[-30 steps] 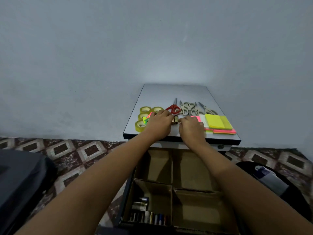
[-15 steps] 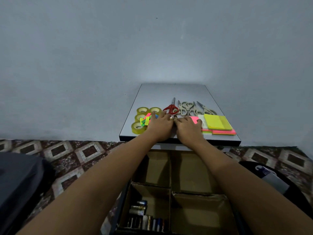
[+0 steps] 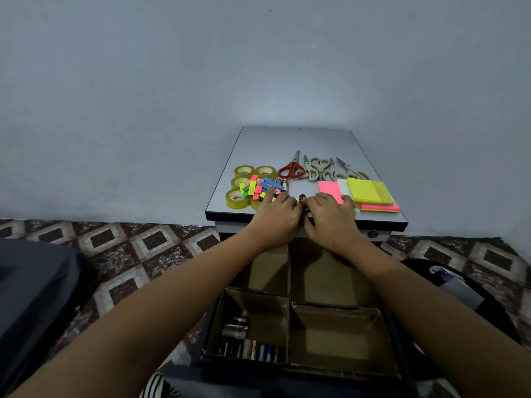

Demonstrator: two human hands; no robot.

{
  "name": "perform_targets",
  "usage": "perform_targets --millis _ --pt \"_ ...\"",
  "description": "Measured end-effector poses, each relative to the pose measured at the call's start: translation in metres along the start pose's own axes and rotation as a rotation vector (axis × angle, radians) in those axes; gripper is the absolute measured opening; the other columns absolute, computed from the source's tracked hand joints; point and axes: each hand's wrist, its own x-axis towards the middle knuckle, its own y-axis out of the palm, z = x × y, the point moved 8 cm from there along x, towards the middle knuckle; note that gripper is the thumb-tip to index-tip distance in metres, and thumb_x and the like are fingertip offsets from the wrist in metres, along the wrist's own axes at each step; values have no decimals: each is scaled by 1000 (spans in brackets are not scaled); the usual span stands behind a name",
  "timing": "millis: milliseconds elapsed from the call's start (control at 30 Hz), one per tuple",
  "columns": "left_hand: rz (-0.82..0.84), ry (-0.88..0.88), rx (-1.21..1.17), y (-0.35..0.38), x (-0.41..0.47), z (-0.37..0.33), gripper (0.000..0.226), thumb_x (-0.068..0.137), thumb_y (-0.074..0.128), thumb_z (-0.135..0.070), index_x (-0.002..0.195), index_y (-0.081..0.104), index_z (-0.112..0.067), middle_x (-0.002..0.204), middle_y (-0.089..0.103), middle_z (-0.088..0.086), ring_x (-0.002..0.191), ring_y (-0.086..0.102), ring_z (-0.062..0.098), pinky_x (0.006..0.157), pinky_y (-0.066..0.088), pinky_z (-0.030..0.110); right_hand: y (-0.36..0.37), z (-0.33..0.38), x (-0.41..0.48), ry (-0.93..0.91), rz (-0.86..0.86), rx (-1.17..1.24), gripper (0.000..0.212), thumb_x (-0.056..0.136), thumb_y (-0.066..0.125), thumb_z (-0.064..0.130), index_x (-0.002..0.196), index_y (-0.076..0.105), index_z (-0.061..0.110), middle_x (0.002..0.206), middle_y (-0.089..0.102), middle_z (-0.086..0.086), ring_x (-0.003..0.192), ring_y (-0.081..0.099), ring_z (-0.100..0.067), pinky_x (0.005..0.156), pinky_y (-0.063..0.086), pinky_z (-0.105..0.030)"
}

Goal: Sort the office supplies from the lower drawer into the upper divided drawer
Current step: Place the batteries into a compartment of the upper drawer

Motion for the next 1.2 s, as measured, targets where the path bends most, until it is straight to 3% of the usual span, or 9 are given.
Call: perform_targets --millis 133,300,433,533,600,667,800,1000,1200 --pt "-45 28 -15 -9 -8 -4 28 65 80 -17 89 69 -7 83 69 10 81 67 28 79 53 41 0 4 -10 -31 -36 -2 37 80 62 20 116 60 11 115 63 -5 114 55 -24 98 31 -55" --pt "-87 82 -39 -17 -10 -8 37 57 85 -11 90 69 -4 80 68 12 75 66 28 70 55 38 -11 10 -15 -50 -217 -1 30 62 77 0 88 67 8 83 70 -8 80 67 -27 77 48 -50" --pt "-180 67 -142 -32 -13 -3 29 65 80 -8 91 68 -3 78 67 11 71 64 26 62 53 33 -20 10 -18 -39 -300 67 23 69 75 4 91 68 8 84 70 -7 78 67 -27 74 48 -42" --pt "-179 -100 -439 -46 -22 13 20 85 65 -11 102 65 -2 93 66 14 84 62 27 68 49 33 -31 11 -28 12 -371 287 19 80 67 4 100 67 2 94 69 -12 87 65 -28 75 50 -37" --pt "-144 -254 -663 -46 -35 26 26 92 57 -17 114 62 -4 106 65 10 96 60 20 80 47 25 -39 12 -43 100 -405 468 21 86 62 4 107 64 0 101 66 -13 93 62 -23 79 48 -29" --pt "-115 -352 -816 -47 -54 32 25 92 58 -19 113 63 -7 105 65 4 94 60 11 80 46 15 -42 17 -63 185 -424 604 21 88 61 5 109 63 1 103 62 -8 93 59 -15 79 48 -24" --pt "95 -482 -940 -22 -102 26 18 91 58 -23 106 65 -17 95 62 -9 81 54 -5 69 40 0 -19 37 -108 306 -347 817 20 88 61 6 108 65 7 99 58 4 89 58 -5 78 48 -11" --pt "447 -514 -904 33 -157 -1 21 91 58 -25 109 65 -15 104 67 2 88 58 7 70 40 10 38 69 -157 429 -105 858 20 89 61 11 108 66 12 96 56 10 83 50 13 74 37 4" --pt "631 -433 -841 59 -171 -21 28 92 57 -19 116 65 -8 112 67 9 101 62 19 88 48 29 42 69 -162 453 -111 843 21 89 60 12 109 66 12 98 58 7 91 55 -1 75 39 0"
